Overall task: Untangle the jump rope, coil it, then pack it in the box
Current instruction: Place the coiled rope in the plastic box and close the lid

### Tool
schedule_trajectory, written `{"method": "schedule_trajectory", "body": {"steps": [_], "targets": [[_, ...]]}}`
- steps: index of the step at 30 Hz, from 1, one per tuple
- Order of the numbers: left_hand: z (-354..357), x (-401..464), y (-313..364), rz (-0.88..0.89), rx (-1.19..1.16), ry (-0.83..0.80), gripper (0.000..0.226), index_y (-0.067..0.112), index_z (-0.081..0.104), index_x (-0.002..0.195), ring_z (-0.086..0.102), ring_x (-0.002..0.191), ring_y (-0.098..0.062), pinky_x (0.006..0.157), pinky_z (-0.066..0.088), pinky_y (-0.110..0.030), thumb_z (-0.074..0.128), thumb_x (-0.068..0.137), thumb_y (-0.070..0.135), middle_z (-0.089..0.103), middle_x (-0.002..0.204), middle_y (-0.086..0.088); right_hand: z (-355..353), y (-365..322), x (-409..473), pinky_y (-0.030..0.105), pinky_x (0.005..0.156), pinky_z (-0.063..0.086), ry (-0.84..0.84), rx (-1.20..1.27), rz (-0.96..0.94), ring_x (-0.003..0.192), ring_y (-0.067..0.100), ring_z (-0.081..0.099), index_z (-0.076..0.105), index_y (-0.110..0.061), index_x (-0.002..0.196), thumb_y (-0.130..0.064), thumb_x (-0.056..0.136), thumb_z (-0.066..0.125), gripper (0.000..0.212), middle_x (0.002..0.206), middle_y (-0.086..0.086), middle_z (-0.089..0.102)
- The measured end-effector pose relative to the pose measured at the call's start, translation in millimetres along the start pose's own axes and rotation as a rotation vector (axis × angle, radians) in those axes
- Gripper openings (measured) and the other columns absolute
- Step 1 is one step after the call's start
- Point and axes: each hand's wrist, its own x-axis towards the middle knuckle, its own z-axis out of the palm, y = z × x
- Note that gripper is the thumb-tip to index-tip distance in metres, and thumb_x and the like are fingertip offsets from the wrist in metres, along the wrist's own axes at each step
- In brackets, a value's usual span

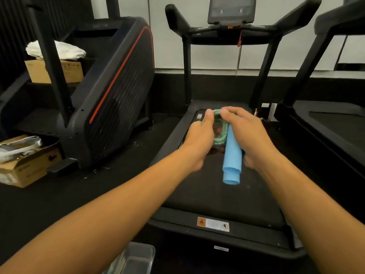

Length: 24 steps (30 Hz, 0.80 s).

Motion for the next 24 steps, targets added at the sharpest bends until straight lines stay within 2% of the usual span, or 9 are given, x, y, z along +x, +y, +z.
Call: {"method": "schedule_trajectory", "body": {"steps": [3,7,10,12,14,17,19,21,24], "targets": [[-18.2,3.7,-22.7,-0.003,0.077,0.0,0.057,0.01,0.066,0.115,0.07,0.105,-0.04,0.087,0.058,-0.054,0.035,0.103,0.057,0.073,0.113,-0.018,10.4,18.5,-4.4,0.028,0.054,0.053,-0.023,-0.009,0.029,0.078,0.019,0.07,0.071,-0.026,0.1,-0.028,0.095,0.059,0.013,0.096,0.006,0.073],[-45.8,0.7,-55.7,0.005,0.133,0.008,0.063,0.011,0.063,0.116,0.072,0.089,-0.031,0.075,0.058,-0.048,0.033,0.098,0.064,0.072,0.112,-0.019,26.4,49.7,-9.5,0.028,0.056,0.053,-0.067,-0.022,0.064,0.077,0.018,0.069,0.071,-0.025,0.101,-0.026,0.098,0.056,0.015,0.094,0.006,0.072],[-69.8,-4.3,-78.2,0.003,0.198,0.058,0.067,0.014,0.066,0.11,0.073,0.096,-0.031,0.081,0.06,-0.054,0.036,0.088,0.069,0.075,0.104,-0.012,43.9,79.1,-13.2,0.041,0.071,0.06,-0.084,-0.061,0.07,0.085,0.024,0.07,0.071,-0.029,0.098,-0.027,0.096,0.055,0.016,0.094,0.006,0.072],[-88.5,-8.4,-93.0,-0.014,0.234,0.088,0.06,0.013,0.067,0.108,0.072,0.098,-0.031,0.08,0.06,-0.053,0.037,0.095,0.063,0.076,0.101,-0.009,58.0,98.5,-17.6,0.05,0.084,0.059,-0.101,-0.096,0.087,0.092,0.026,0.071,0.071,-0.033,0.097,-0.032,0.092,0.056,0.016,0.097,0.004,0.073],[-109.7,-11.7,-109.7,-0.047,0.269,0.116,0.052,0.013,0.067,0.109,0.072,0.097,-0.029,0.083,0.06,-0.051,0.038,0.101,0.056,0.075,0.101,-0.008,73.7,118.4,-23.1,0.052,0.088,0.058,-0.131,-0.121,0.113,0.094,0.024,0.071,0.07,-0.034,0.098,-0.035,0.088,0.055,0.018,0.099,0.002,0.073],[-146.6,-21.2,-137.0,-0.125,0.321,0.125,0.059,0.018,0.068,0.108,0.072,0.094,-0.024,0.089,0.058,-0.052,0.039,0.092,0.066,0.075,0.101,-0.006,100.1,154.7,-33.6,0.05,0.09,0.057,-0.18,-0.122,0.177,0.096,0.022,0.07,0.069,-0.033,0.101,-0.032,0.091,0.054,0.017,0.103,0.001,0.072],[-172.7,-28.5,-159.5,-0.182,0.354,0.133,0.058,0.017,0.067,0.103,0.069,0.086,-0.024,0.078,0.057,-0.047,0.038,0.093,0.066,0.073,0.095,-0.005,120.0,183.0,-44.2,0.051,0.089,0.057,-0.222,-0.111,0.245,0.097,0.022,0.07,0.067,-0.036,0.102,-0.032,0.093,0.053,0.017,0.105,0.002,0.071],[-197.1,-38.8,-182.3,-0.243,0.359,0.147,0.05,0.015,0.064,0.096,0.063,0.075,-0.021,0.064,0.052,-0.04,0.038,0.101,0.057,0.067,0.085,-0.006,141.0,212.0,-55.9,0.051,0.087,0.058,-0.249,-0.095,0.323,0.096,0.024,0.07,0.066,-0.036,0.102,-0.032,0.093,0.053,0.016,0.106,0.004,0.07],[-231.5,-54.0,-218.3,-0.336,0.348,0.172,0.051,0.01,0.063,0.095,0.058,0.066,-0.018,0.058,0.048,-0.037,0.037,0.103,0.053,0.061,0.076,-0.003,172.6,256.2,-73.8,0.046,0.088,0.059,-0.256,-0.076,0.422,0.094,0.023,0.07,0.065,-0.029,0.108,-0.026,0.098,0.053,0.016,0.106,0.007,0.07]]}}
